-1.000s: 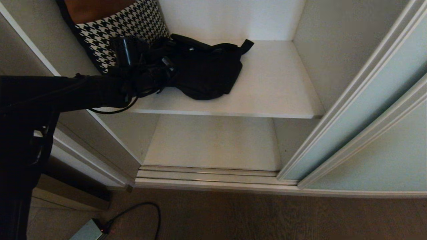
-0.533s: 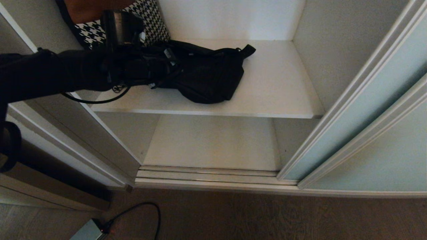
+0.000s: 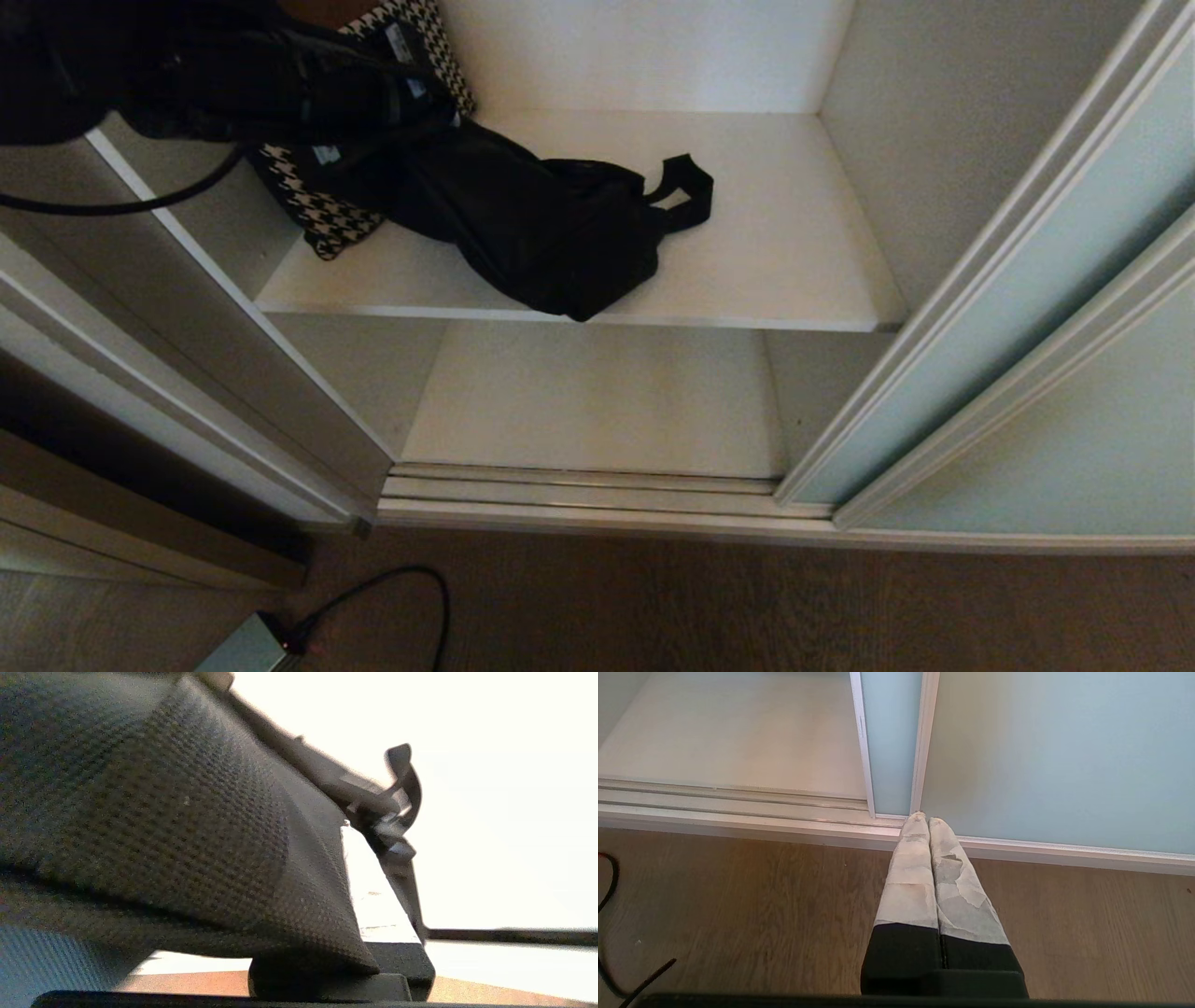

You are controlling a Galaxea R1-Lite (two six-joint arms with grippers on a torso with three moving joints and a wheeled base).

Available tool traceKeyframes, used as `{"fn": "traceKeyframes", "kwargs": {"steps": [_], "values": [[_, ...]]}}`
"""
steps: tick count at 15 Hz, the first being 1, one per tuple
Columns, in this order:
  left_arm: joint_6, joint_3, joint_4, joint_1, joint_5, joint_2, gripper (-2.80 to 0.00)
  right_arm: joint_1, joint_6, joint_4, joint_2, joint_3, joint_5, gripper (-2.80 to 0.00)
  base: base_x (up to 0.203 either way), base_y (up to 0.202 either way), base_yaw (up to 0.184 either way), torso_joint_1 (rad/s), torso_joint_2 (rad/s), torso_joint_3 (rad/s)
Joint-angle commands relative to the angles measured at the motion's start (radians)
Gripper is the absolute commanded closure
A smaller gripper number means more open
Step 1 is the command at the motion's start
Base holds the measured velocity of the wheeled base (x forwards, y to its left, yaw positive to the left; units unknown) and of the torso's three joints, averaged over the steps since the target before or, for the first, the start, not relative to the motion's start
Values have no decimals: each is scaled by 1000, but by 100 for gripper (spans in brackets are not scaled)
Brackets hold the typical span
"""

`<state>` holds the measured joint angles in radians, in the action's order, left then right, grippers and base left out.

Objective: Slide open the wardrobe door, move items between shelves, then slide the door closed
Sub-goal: Place the bag on the lower shelf

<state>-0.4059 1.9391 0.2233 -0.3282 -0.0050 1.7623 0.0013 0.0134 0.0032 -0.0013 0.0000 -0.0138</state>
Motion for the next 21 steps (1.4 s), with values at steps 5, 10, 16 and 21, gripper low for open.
{"fn": "traceKeyframes", "kwargs": {"steps": [5, 10, 16, 21], "values": [[89, -12, 227, -44, 4, -287, 0, 0, 0, 0, 0, 0, 0, 0, 0, 0, 0, 0, 0, 0], [223, -33, 432, -46, 2, -506, 0, 0, 0, 0, 0, 0, 0, 0, 0, 0, 0, 0, 0, 0], [440, -302, 487, 92, -7, -794, 0, 0, 0, 0, 0, 1, 0, 0, 0, 0, 0, 0, 0, 0], [463, -393, 535, 294, -153, -982, 0, 0, 0, 0, 0, 2, 0, 0, 0, 0, 0, 0, 0, 0]]}}
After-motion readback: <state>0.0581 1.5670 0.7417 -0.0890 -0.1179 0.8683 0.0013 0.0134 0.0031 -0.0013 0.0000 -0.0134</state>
